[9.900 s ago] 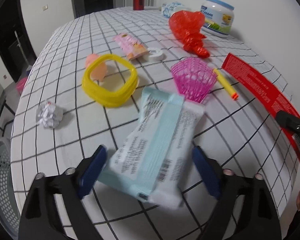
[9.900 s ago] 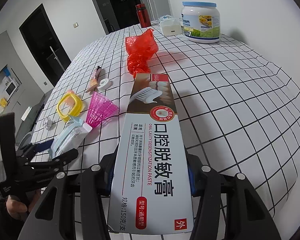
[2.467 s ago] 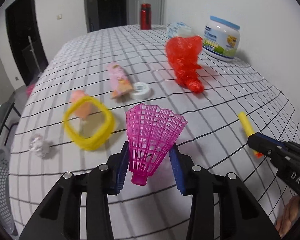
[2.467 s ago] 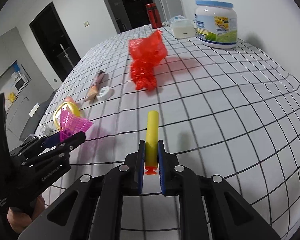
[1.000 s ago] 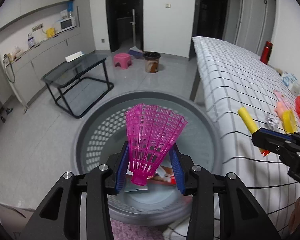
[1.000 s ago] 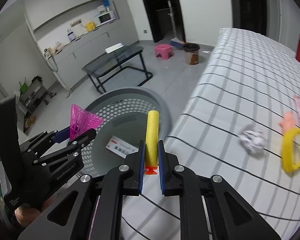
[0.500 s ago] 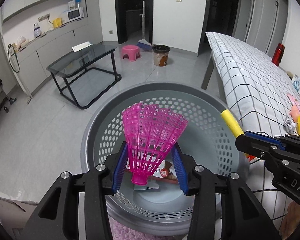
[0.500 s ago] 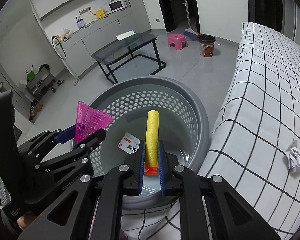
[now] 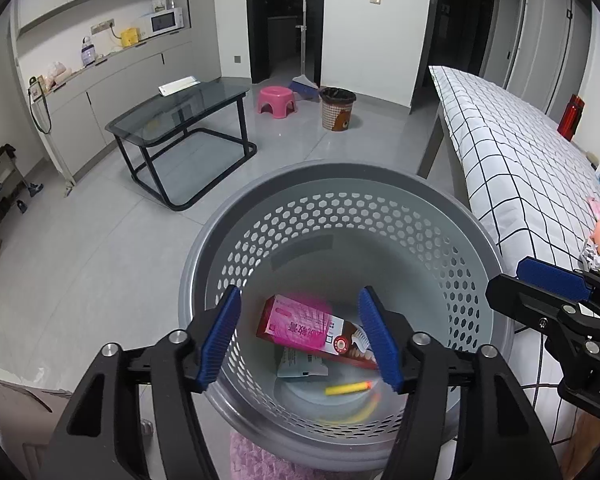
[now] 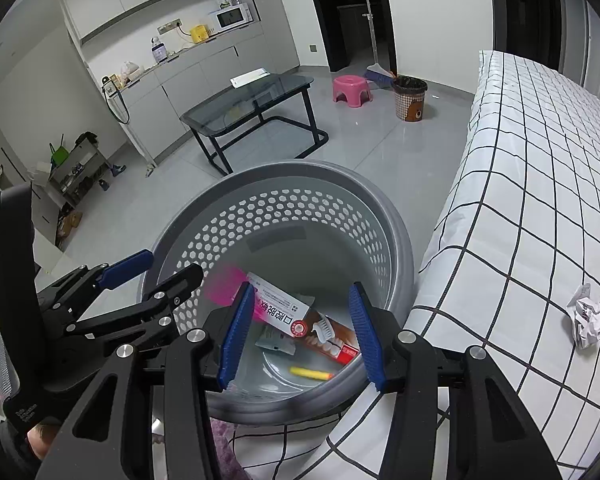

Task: Collect trash
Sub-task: 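Carry the dart and shuttlecock over the basket and open both tools, then move both tools back toward the crumpled foil and yellow ring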

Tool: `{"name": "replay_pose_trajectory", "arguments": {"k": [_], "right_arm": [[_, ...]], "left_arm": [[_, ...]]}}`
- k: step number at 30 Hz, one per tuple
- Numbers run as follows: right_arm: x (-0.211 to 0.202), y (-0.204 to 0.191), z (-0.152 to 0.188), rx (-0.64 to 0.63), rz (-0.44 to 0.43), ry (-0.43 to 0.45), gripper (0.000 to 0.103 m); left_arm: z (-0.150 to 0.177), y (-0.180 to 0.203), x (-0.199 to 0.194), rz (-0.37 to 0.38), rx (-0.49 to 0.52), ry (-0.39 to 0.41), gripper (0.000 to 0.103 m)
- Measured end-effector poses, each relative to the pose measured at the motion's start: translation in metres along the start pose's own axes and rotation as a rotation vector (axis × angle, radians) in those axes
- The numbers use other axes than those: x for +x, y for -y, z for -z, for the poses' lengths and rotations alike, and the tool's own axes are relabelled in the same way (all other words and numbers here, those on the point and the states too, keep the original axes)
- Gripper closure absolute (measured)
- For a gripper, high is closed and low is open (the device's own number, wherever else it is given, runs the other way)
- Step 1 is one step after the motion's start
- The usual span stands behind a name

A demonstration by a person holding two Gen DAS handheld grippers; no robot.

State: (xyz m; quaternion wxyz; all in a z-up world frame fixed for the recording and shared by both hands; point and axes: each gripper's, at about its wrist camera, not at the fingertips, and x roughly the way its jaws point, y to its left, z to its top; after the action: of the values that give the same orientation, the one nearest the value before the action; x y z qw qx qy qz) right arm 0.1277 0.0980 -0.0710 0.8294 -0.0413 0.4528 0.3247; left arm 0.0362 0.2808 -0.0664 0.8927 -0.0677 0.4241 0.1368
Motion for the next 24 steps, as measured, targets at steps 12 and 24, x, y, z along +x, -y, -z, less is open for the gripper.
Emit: {"name": "replay_pose_trajectory", "arguments": {"k": [12, 24], "right_arm": [[-0.011, 0.001, 0.006, 0.005, -0.005, 0.016, 0.056], [-0.032, 0.005, 0.015, 0.019, -0.002, 0.049, 0.056]], "left_arm": [[0.002, -0.004, -0.013, -0.008, -0.006, 0.015, 0.038], [0.005, 0.005, -0.027, -0.011, 0.005, 0.035, 0.034]]}}
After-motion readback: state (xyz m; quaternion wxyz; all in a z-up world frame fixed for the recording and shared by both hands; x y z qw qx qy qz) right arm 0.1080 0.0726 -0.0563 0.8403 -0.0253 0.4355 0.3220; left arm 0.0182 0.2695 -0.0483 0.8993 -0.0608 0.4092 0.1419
